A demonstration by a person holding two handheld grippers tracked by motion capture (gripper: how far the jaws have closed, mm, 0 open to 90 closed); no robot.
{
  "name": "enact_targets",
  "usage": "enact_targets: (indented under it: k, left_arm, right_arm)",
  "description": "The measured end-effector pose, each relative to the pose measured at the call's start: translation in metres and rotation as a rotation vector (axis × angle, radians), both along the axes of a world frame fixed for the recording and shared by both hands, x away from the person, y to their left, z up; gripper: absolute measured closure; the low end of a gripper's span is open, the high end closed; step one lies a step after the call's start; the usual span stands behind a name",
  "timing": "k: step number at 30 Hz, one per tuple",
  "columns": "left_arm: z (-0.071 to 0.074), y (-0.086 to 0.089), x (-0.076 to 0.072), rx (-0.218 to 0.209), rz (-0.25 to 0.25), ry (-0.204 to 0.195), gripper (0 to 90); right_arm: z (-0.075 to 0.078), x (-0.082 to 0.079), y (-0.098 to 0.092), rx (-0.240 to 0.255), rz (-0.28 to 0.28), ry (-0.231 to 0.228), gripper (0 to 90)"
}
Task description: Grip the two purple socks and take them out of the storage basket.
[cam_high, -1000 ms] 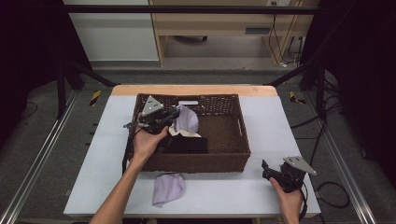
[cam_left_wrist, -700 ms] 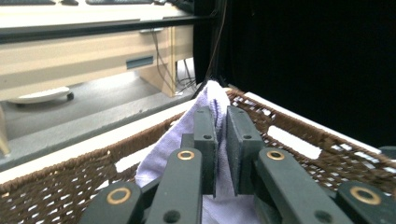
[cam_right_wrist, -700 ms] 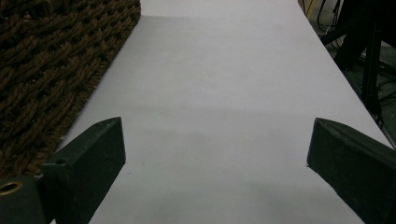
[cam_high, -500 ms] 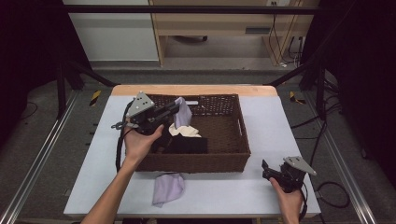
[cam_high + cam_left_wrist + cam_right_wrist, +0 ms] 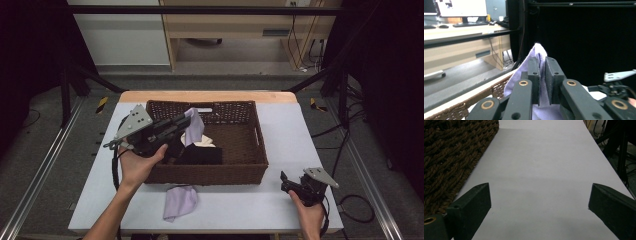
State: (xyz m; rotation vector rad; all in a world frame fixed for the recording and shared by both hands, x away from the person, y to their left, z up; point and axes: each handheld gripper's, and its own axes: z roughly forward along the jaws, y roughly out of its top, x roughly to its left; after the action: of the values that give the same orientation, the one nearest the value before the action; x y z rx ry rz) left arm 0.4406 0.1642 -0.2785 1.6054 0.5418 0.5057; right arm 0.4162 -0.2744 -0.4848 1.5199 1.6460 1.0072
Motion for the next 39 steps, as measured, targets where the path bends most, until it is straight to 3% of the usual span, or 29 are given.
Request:
enact_targets:
  k: [9, 23, 34, 39]
  left_arm:
    - [0.006, 0.004, -0.032, 0.024, -0.048, -0.044, 82.7]
    - [-0.005, 0.008, -0.066, 0.045, -0.124, -0.062, 82.6]
    - [-0.034, 0.003, -0.083, 0.096, -0.180, -0.008, 82.6]
    - [-0.053, 0.000, -0.089, 0.138, -0.193, 0.027, 82.5]
  right_arm:
    - [0.000, 0.000, 0.000, 0.001, -0.002, -0.002, 4.8]
    - [0.000, 0.000, 0.000, -0.001, -0.004, -0.004, 4.8]
    - [0.000, -0.001, 0.000, -0.005, -0.006, -0.009, 4.8]
    - [0.000, -0.001, 0.000, -0.006, -0.007, -0.010, 4.8]
